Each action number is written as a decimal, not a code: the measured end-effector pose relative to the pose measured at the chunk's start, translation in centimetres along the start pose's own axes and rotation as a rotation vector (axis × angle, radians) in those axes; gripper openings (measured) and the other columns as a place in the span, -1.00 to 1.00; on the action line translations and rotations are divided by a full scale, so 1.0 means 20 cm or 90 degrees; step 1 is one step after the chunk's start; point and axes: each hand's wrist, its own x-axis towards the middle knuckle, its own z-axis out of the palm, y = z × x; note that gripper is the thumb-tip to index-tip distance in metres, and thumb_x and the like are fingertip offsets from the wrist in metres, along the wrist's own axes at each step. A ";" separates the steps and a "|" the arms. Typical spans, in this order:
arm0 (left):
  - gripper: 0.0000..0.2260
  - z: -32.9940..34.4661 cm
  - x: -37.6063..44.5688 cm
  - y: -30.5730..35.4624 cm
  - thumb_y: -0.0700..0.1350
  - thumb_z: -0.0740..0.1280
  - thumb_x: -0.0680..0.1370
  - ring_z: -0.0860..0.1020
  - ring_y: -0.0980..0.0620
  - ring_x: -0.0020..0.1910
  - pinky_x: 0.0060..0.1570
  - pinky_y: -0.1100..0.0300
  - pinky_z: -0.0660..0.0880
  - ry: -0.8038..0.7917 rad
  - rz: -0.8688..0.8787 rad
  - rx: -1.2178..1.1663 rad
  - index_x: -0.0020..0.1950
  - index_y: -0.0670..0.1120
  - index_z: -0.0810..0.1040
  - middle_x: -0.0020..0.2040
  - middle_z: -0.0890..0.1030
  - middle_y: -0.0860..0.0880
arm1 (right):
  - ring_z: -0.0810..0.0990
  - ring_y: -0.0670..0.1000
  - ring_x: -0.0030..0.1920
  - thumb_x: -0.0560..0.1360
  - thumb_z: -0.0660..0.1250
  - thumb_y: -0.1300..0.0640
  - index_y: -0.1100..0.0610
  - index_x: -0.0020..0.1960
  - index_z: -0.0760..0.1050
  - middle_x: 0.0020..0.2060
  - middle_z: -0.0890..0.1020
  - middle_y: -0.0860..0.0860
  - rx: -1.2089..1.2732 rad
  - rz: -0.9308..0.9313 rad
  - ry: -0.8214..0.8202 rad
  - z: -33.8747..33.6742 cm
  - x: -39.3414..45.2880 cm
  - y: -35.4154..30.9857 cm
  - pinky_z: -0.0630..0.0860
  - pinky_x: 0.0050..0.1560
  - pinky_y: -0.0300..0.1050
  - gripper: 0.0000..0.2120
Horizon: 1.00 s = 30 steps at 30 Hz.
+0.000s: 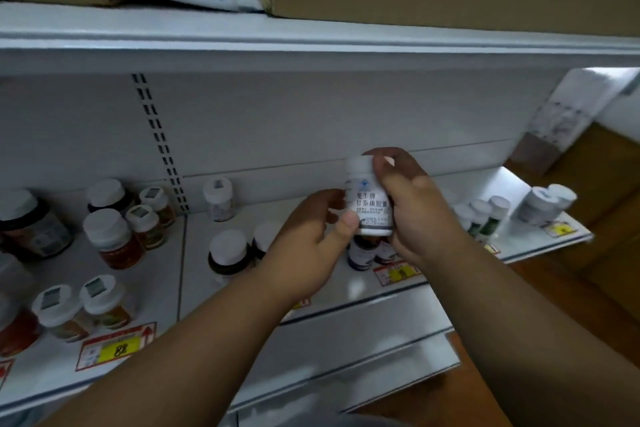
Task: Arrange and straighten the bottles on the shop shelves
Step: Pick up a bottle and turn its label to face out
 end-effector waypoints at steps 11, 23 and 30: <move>-0.48 0.89 0.18 0.33 0.35 0.06 0.49 0.52 0.14 0.08 0.07 0.02 0.51 -0.161 0.055 -0.080 0.25 0.04 0.44 0.11 0.54 0.10 | 0.66 0.17 -0.03 0.51 0.35 0.06 0.10 0.09 0.52 -0.07 0.65 0.16 -0.183 -0.080 0.136 -0.91 -0.38 -0.25 0.63 -0.06 0.10 -0.81; -0.49 2.09 0.43 0.69 0.36 0.03 0.51 0.52 0.14 0.05 0.06 0.00 0.50 -0.238 0.062 -0.046 0.19 0.04 0.48 0.06 0.56 0.08 | 0.66 0.00 0.00 0.52 0.37 0.13 0.06 0.05 0.52 -0.02 0.64 0.04 -0.309 -0.063 0.159 -2.20 -0.53 -0.42 0.60 -0.13 -0.16 -0.88; -0.41 2.24 0.78 0.55 0.40 0.00 0.47 0.46 0.15 0.13 0.12 0.13 0.45 -0.221 0.038 0.128 0.34 0.10 0.40 0.24 0.50 0.08 | 0.67 -0.05 0.01 0.50 0.37 -0.01 0.01 0.06 0.50 -0.06 0.65 -0.06 -0.320 -0.040 0.119 -2.53 -0.21 -0.40 0.63 -0.17 -0.18 -0.82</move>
